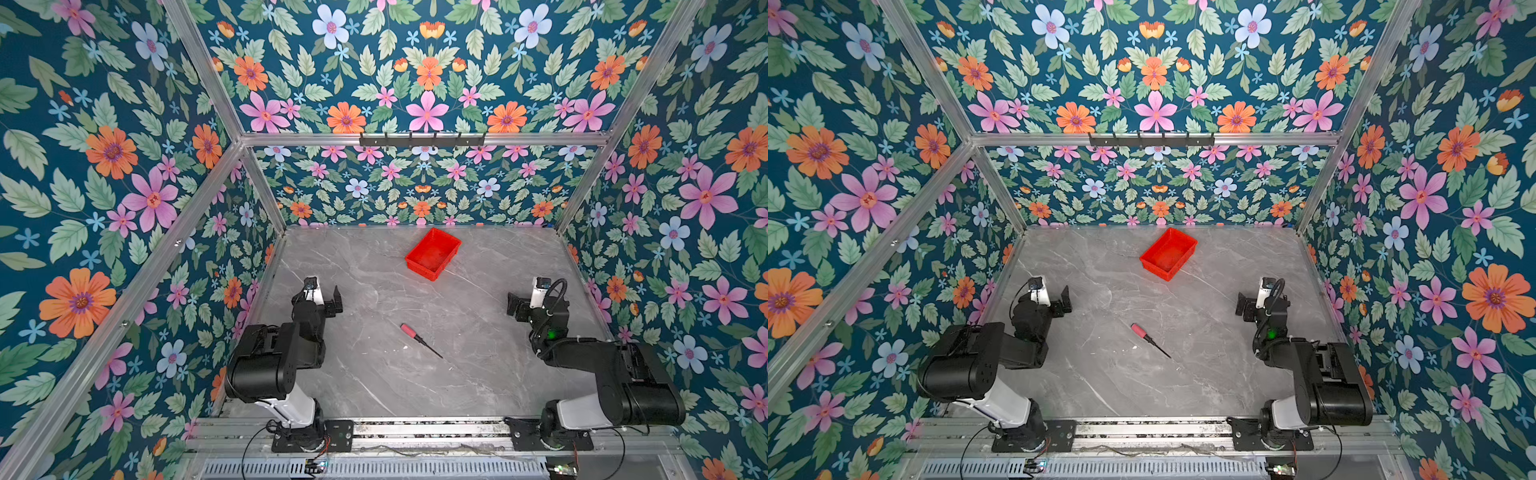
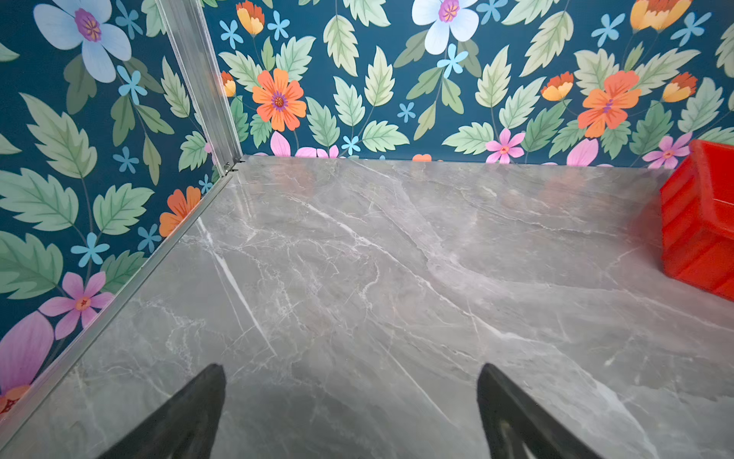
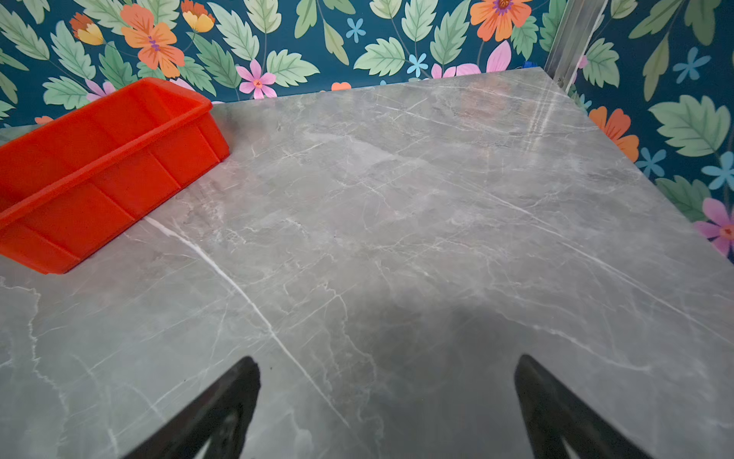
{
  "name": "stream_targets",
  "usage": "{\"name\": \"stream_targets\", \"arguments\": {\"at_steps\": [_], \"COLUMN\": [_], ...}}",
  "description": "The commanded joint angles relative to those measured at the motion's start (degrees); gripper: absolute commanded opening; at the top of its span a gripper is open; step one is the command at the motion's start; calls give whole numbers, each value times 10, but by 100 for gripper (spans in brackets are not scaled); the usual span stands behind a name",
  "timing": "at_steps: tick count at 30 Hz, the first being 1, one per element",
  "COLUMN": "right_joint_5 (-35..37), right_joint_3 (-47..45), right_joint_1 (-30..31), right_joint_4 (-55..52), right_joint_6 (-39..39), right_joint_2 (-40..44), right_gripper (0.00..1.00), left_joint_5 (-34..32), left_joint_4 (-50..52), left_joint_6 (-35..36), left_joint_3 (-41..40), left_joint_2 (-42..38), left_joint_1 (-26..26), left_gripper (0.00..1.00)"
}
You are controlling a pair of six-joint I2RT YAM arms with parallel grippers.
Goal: Put the screwdriver in the bin
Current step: Pick up the screwdriver from the center of the table.
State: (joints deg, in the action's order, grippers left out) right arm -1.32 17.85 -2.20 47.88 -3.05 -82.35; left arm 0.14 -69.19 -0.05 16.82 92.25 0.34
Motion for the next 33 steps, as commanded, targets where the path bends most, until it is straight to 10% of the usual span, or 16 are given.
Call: {"name": "stream_targets", "arguments": {"at_steps": [1, 33], "right_joint_5": [3, 1], "right_joint_3": [3, 15], "right_joint_1": [1, 15], "right_joint_4": [17, -58], "right_joint_6": [-1, 18], "right_joint_2": [-1, 67], "right_gripper": [99, 99], "left_joint_5": [-1, 7], "left_joint_4": [-5, -5], "left_joint_6": [-3, 6], "left_joint_3": [0, -18], "left_joint_2": [-1, -47], "left_joint_1": [0, -3], "left_gripper": [100, 100]}}
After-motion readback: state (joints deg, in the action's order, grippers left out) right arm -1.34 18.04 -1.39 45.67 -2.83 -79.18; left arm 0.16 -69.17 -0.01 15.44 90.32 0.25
